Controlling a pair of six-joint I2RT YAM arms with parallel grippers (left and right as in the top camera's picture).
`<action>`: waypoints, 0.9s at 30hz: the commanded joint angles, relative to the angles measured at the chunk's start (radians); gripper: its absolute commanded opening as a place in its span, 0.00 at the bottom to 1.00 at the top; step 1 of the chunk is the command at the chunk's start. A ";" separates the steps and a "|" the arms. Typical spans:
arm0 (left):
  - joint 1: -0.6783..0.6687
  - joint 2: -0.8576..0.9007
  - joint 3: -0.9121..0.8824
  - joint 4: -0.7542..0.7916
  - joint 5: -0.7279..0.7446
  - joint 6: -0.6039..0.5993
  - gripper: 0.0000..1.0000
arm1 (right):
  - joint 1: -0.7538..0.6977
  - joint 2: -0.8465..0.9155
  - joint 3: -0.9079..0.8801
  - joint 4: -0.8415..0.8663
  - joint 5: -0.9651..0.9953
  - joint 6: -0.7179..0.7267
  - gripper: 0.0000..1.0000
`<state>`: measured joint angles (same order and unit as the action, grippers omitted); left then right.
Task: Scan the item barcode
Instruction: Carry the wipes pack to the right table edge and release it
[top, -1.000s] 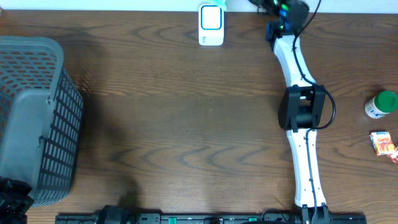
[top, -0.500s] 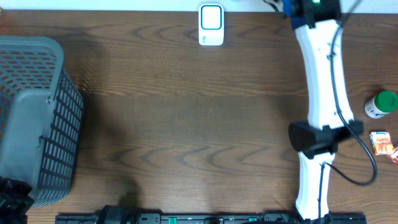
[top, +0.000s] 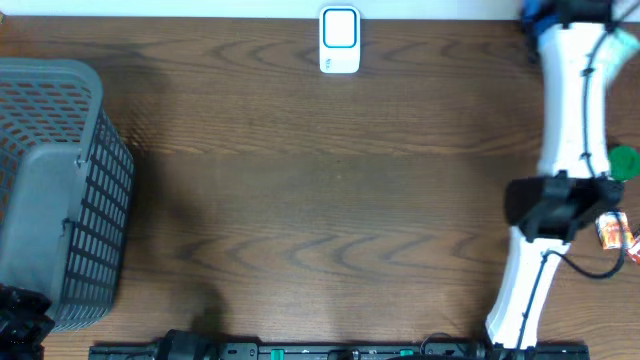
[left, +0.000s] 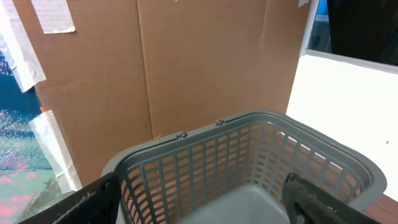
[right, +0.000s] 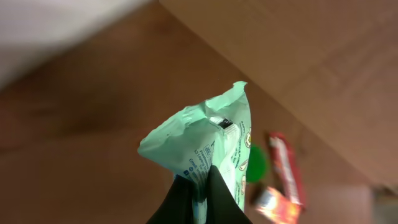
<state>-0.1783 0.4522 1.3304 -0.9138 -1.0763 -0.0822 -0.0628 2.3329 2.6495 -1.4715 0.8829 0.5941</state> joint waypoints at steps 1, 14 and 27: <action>0.003 -0.004 0.000 0.001 -0.010 -0.006 0.83 | -0.109 0.009 -0.132 0.005 -0.029 0.003 0.01; 0.003 -0.004 0.000 0.001 -0.010 -0.005 0.83 | -0.276 0.009 -0.534 0.230 -0.257 -0.057 0.01; 0.003 -0.004 0.000 0.001 -0.010 -0.006 0.83 | -0.338 -0.145 -0.301 0.180 -0.574 -0.397 0.99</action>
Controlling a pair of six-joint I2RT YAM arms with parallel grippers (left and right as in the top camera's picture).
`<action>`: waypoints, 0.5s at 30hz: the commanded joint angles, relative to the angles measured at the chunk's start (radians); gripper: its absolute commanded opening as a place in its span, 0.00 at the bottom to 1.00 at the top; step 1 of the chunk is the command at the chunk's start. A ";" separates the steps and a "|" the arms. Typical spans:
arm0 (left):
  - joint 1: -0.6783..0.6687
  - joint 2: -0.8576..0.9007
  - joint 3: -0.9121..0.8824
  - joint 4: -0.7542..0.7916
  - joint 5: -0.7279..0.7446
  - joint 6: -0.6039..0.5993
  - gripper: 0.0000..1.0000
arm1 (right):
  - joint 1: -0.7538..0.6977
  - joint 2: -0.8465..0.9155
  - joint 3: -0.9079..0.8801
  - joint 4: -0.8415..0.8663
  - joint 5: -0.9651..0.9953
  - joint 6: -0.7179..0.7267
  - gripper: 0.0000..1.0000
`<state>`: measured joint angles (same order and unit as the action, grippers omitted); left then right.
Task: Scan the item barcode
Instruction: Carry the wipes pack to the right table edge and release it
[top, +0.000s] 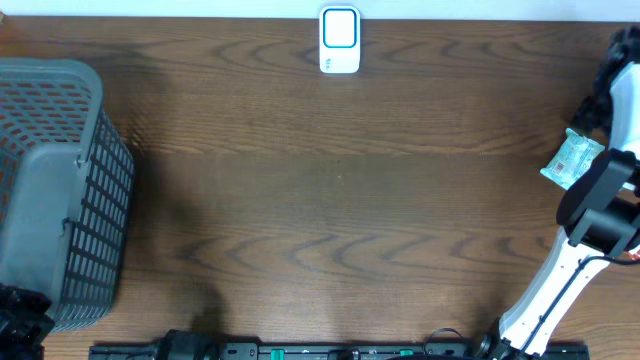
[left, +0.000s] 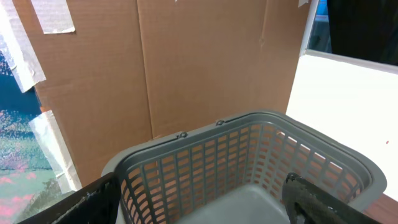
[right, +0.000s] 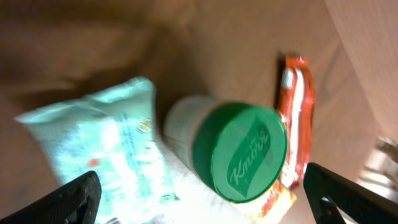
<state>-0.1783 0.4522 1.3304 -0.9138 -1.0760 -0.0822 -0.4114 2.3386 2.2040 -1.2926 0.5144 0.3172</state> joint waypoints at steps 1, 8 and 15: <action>0.003 -0.004 0.000 0.001 -0.010 -0.006 0.83 | 0.014 -0.185 0.194 0.003 -0.278 -0.137 0.99; 0.003 -0.004 0.000 0.001 -0.010 -0.006 0.83 | 0.039 -0.515 0.496 0.077 -0.803 -0.185 0.99; 0.003 -0.004 0.000 0.001 -0.010 -0.005 0.83 | 0.037 -0.945 0.512 -0.076 -0.834 -0.327 0.99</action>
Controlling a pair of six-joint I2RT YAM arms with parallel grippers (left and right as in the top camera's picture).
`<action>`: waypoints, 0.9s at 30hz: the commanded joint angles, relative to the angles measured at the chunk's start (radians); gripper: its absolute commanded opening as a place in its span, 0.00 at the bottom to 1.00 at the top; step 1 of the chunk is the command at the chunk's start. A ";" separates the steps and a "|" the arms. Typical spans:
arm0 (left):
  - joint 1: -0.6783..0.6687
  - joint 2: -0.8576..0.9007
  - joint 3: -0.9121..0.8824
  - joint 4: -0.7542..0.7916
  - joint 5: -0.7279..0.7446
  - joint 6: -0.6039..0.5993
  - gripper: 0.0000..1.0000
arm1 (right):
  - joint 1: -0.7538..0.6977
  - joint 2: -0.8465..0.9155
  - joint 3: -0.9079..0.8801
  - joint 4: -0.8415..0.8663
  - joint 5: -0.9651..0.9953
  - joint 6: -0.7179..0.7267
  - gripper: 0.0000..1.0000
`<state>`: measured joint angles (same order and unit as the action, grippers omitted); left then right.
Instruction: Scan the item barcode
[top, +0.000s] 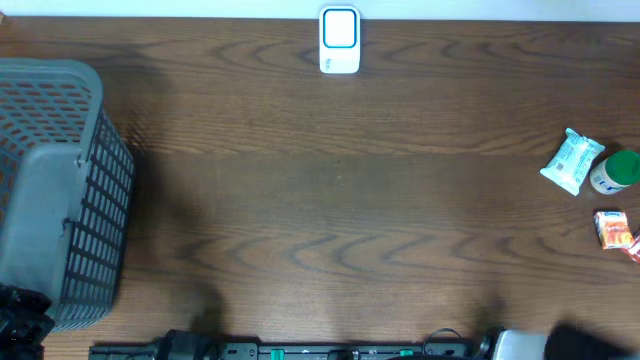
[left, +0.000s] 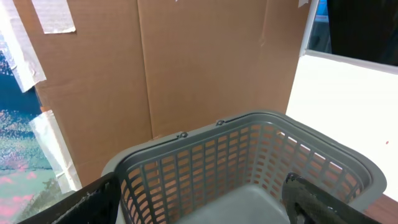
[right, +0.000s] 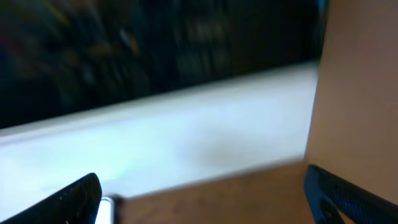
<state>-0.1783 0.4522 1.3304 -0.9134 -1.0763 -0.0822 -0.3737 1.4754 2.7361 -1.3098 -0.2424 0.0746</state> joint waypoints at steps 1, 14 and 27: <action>0.003 -0.004 0.000 0.001 -0.010 -0.006 0.83 | 0.000 -0.134 -0.025 -0.084 -0.077 -0.084 0.99; 0.003 -0.004 0.000 0.001 -0.010 -0.006 0.83 | 0.090 -0.862 -0.193 -0.298 0.158 -0.059 0.99; 0.003 -0.004 0.000 0.001 -0.010 -0.006 0.83 | 0.130 -1.141 -0.193 -0.388 0.418 0.093 0.99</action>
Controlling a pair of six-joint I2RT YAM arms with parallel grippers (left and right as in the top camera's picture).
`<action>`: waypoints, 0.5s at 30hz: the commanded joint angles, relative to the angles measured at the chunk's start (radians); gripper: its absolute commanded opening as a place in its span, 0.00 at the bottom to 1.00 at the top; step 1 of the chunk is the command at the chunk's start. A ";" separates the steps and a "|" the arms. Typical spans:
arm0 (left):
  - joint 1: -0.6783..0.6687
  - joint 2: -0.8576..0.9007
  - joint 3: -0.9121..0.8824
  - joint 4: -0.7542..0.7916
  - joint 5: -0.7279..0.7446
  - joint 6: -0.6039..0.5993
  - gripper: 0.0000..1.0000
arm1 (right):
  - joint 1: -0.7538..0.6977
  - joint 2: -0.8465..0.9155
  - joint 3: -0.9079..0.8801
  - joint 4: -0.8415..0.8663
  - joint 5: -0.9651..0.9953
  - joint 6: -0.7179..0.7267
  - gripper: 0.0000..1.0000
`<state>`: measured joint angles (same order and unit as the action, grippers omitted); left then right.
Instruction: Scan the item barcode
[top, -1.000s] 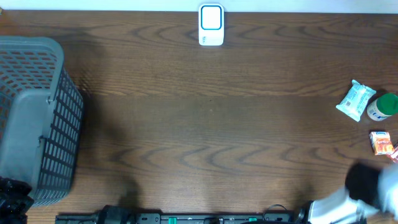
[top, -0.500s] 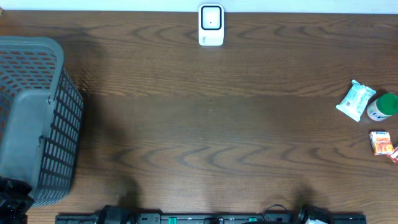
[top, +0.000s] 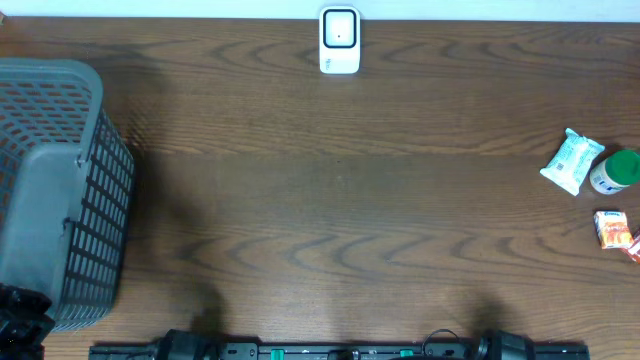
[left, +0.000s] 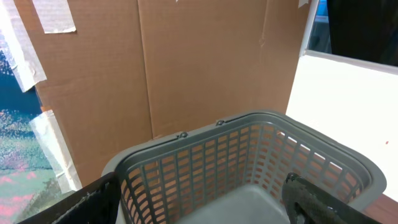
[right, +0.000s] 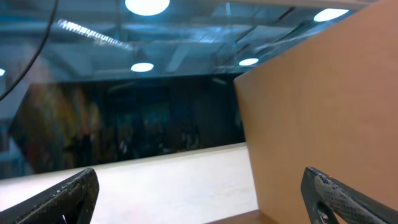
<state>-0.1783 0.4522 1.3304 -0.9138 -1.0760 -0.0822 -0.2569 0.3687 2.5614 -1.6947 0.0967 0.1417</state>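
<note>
A white barcode scanner stands at the table's far edge, in the middle. At the right edge lie a mint-green packet, a green-lidded jar and an orange-red packet. My right gripper is open and holds nothing; it faces a cardboard wall and ceiling lights, and is out of the overhead view. My left gripper is open over the grey basket, with nothing between its fingers.
The grey basket fills the table's left end, with the left arm's dark tip at its near corner. A black rail runs along the front edge. Bare brown tabletop lies between basket and items.
The right arm, last seen as a white and dark patch at the front right edge of the overhead view, is gone from it. Its wrist view has gone from blurred to steady.
At first my right gripper was shut on the mint-green packet, held up over the right end of the table. Then it was open with the packet lying beside the jar. After that the arm was back at the front edge, now out of sight. The left arm stayed put.
</note>
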 joint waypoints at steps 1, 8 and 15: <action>0.003 -0.004 0.000 0.001 -0.010 -0.005 0.83 | 0.014 -0.047 -0.018 0.004 0.079 0.026 0.99; 0.003 -0.004 0.000 0.002 -0.010 -0.005 0.83 | 0.014 -0.050 -0.038 0.129 0.168 0.020 0.99; 0.003 -0.004 0.000 0.001 -0.010 -0.006 0.83 | 0.017 -0.050 -0.148 0.268 0.158 0.019 0.99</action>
<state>-0.1783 0.4522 1.3304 -0.9138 -1.0760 -0.0822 -0.2504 0.3115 2.4611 -1.4677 0.2512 0.1528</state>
